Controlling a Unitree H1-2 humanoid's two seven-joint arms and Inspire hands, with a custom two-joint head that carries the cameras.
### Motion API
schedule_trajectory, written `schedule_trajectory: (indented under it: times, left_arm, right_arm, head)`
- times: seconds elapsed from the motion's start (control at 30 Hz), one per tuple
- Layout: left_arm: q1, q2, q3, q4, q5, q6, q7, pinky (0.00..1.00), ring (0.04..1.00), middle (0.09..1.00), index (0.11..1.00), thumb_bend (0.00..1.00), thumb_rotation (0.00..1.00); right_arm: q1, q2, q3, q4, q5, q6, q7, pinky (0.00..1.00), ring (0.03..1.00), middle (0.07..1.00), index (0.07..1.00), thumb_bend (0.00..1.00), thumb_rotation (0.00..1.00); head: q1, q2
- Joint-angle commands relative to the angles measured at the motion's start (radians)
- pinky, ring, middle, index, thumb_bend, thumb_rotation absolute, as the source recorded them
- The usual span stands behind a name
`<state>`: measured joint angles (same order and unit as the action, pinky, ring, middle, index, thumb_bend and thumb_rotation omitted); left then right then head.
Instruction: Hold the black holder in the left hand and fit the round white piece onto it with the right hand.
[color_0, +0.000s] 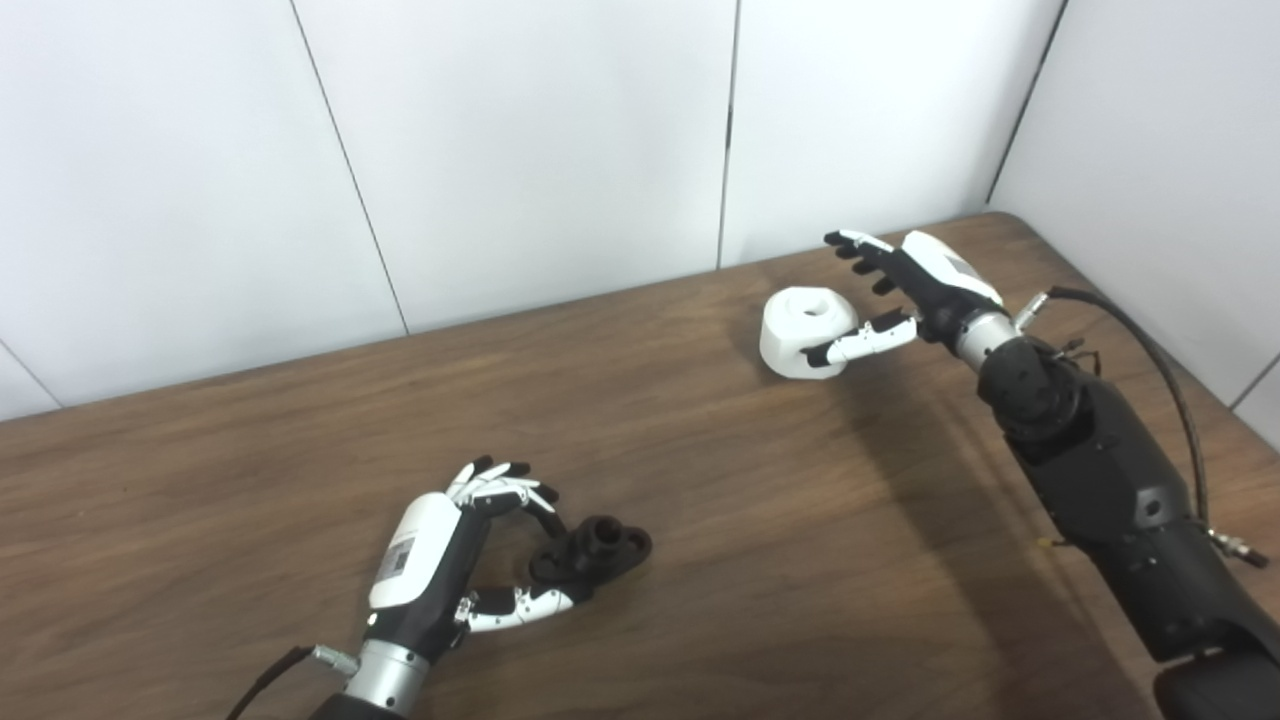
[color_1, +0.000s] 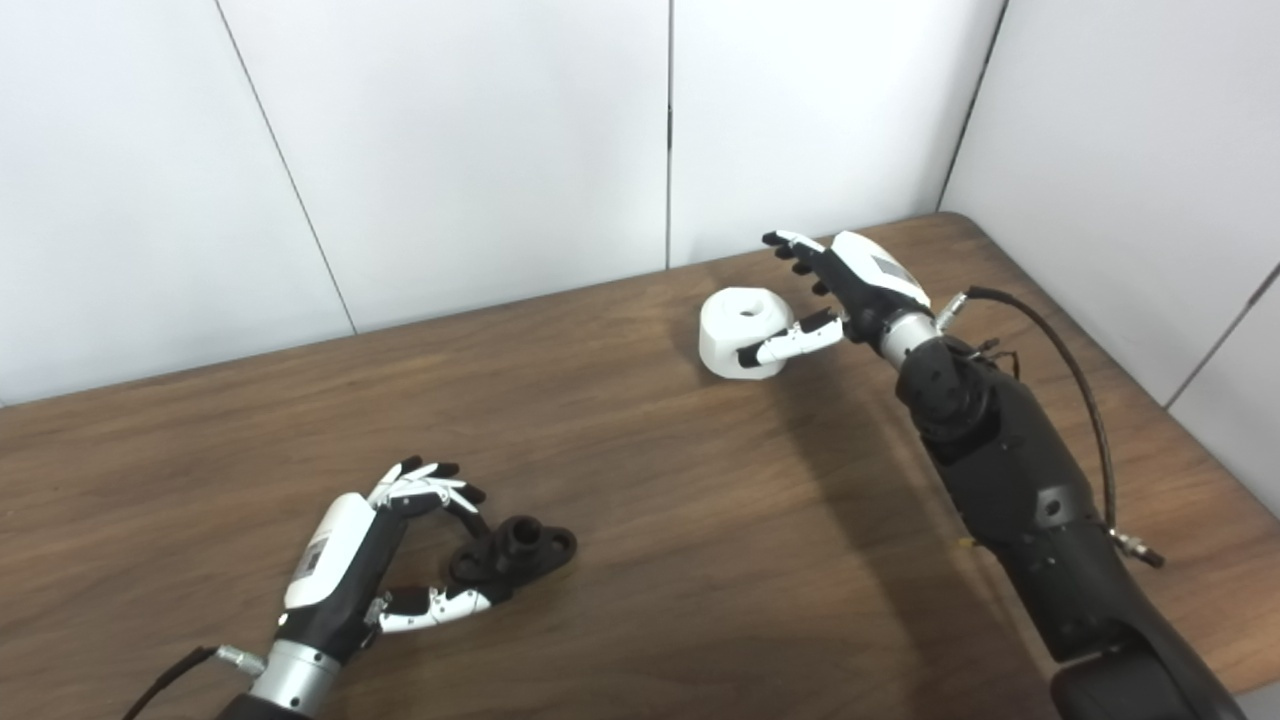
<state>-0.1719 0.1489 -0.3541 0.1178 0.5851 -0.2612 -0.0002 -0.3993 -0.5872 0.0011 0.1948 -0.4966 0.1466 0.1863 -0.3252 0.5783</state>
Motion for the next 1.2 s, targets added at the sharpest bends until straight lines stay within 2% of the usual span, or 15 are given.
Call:
schedule_trajectory:
  times: [0.0, 0.17, 0.43, 0.67, 0.77, 0.8, 0.87, 0.9, 0.93, 1.03, 1.17]
  left_arm:
    - [0.042, 0.006, -0.004, 0.04, -0.006, -0.023, 0.012, 0.98, 0.867, 0.709, 0.484, 0.52, 0.06]
    - [0.044, 0.007, -0.006, 0.041, 0.0, -0.026, 0.019, 0.97, 0.864, 0.706, 0.484, 0.52, 0.06]
    - [0.046, 0.003, -0.006, 0.036, 0.004, -0.015, 0.018, 0.97, 0.869, 0.71, 0.484, 0.52, 0.05]
    - [0.048, 0.001, -0.005, 0.033, 0.013, -0.02, 0.025, 0.96, 0.866, 0.707, 0.484, 0.52, 0.05]
    - [0.051, -0.001, -0.006, 0.023, 0.013, -0.009, 0.018, 0.97, 0.868, 0.709, 0.484, 0.52, 0.05]
    - [0.052, -0.001, -0.005, 0.022, 0.013, -0.008, 0.018, 0.96, 0.868, 0.71, 0.484, 0.52, 0.05]
    - [0.053, -0.001, -0.003, 0.024, 0.013, -0.014, 0.024, 0.95, 0.866, 0.708, 0.484, 0.52, 0.05]
    - [0.054, 0.0, -0.002, 0.023, 0.013, -0.015, 0.025, 0.95, 0.865, 0.705, 0.484, 0.52, 0.05]
    - [0.055, 0.001, -0.001, 0.023, 0.013, -0.017, 0.026, 0.95, 0.865, 0.705, 0.484, 0.52, 0.05]
    - [0.056, 0.003, 0.001, 0.023, 0.012, -0.022, 0.027, 0.95, 0.864, 0.704, 0.484, 0.52, 0.05]
    - [0.055, 0.003, 0.004, 0.023, 0.009, -0.025, 0.028, 0.94, 0.862, 0.703, 0.484, 0.52, 0.05]
  right_arm:
    - [-0.029, -0.021, -0.004, -0.014, 0.002, -0.028, -0.032, 0.75, 0.847, 0.882, 0.889, 1.0, 0.44]
    - [-0.025, -0.013, 0.008, 0.01, 0.009, -0.059, -0.057, 0.74, 0.831, 0.861, 0.859, 1.0, 0.4]
    - [-0.023, 0.012, 0.015, 0.004, 0.006, -0.031, -0.077, 0.67, 0.786, 0.817, 0.81, 0.98, 0.38]
    - [-0.022, 0.032, 0.024, 0.042, 0.006, -0.095, -0.127, 0.63, 0.71, 0.731, 0.733, 0.91, 0.29]
    - [-0.024, 0.034, 0.037, 0.084, -0.008, -0.167, -0.176, 0.53, 0.605, 0.644, 0.658, 0.84, 0.18]
    - [-0.026, 0.033, 0.043, 0.099, -0.016, -0.191, -0.195, 0.49, 0.554, 0.597, 0.559, 0.65, 0.15]
    - [-0.026, 0.034, 0.05, 0.124, -0.029, -0.224, -0.23, 0.43, 0.496, 0.543, 0.506, 0.55, 0.13]
    - [-0.026, 0.035, 0.051, 0.131, -0.03, -0.233, -0.242, 0.39, 0.456, 0.493, 0.512, 0.53, 0.05]
    - [-0.024, 0.037, 0.05, 0.131, -0.03, -0.236, -0.25, 0.37, 0.436, 0.472, 0.519, 0.53, 0.03]
    - [-0.017, 0.043, 0.045, 0.129, -0.022, -0.238, -0.265, 0.33, 0.393, 0.443, 0.535, 0.52, 0.0]
    - [-0.015, 0.043, 0.041, 0.126, -0.011, -0.236, -0.269, 0.33, 0.392, 0.441, 0.536, 0.52, 0.0]
  head:
    - [0.0, 0.003]
    - [0.001, 0.004]
    - [0.015, 0.006]
    - [0.028, 0.012]
    - [0.033, 0.012]
    - [0.033, 0.012]
    - [0.033, 0.012]
    - [0.034, 0.015]
    - [0.033, 0.017]
    - [0.032, 0.019]
    - [0.032, 0.019]
